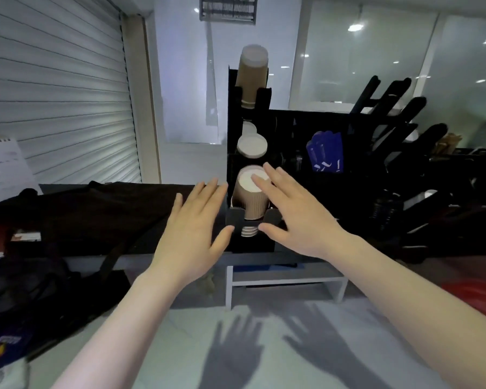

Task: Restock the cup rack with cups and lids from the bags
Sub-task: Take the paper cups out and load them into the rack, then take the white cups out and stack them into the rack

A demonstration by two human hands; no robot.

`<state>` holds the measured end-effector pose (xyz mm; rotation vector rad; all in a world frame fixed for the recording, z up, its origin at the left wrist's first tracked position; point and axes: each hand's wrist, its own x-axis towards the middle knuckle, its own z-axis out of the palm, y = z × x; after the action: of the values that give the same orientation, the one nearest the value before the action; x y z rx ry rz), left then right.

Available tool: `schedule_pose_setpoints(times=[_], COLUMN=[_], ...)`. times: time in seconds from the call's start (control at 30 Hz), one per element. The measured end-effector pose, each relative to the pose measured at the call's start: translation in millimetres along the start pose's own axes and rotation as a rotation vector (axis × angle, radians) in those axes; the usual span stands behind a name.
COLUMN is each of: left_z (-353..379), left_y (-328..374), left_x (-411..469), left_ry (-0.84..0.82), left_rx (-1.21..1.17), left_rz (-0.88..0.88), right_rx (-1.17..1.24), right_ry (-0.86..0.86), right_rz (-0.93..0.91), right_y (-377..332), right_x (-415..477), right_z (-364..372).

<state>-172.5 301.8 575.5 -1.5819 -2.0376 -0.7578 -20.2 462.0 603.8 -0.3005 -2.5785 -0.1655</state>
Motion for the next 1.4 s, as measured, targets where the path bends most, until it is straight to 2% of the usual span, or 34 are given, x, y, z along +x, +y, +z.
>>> schedule_pose_setpoints(times=[0.2, 0.27, 0.4, 0.5, 0.63, 0.77, 0.97, 1.2, 1.4], left_z=[37.2, 59.9, 92.0, 119.2, 158.4, 202.5, 263.7, 328.0, 396.4], left_y=[39.3, 64.4, 102.2, 153.7, 234.8, 335.0, 467.0, 548.6, 605.8], left_x=[-36.2, -55.8, -92.4, -101.2, -91.8, -87.8, -82.4, -52.8, -7.5], left_ry=[0.035, -0.015, -0.161, -0.238, -0.242, -0.28, -0.359, -0.438, -0.444], left_rx=[0.065, 0.036, -0.026, -0.089, -0.148, -0.24, -0.372, -0.474, -0.664], left_rz=[0.142, 0.2, 0.208, 0.204, 0.155, 0.089, 0.12, 0.143, 0.012], right_rx=[-0.112, -0.106, -0.122, -0.249, -0.314, -0.339, -0.36, -0.348, -0.293], right_ry=[-0.019, -0.094, -0.149, -0.159, -0.129, -0.119, -0.202, -0.18, -0.211], right_rz=[0.023, 0.072, 0.125, 0.064, 0.054, 0.172, 0.37, 0.588, 0.689], right_y=[-6.2, 5.2, 16.8, 39.4, 92.3, 153.5, 240.2, 330.3, 398.1], right_x=[-78.1, -119.1, -190.7, -255.2, -336.6, -426.1, -547.3, -631.7, -660.5], right_z=[13.7, 13.9, 10.8, -1.4, -35.6, -75.8, -129.8, -148.3, -134.8])
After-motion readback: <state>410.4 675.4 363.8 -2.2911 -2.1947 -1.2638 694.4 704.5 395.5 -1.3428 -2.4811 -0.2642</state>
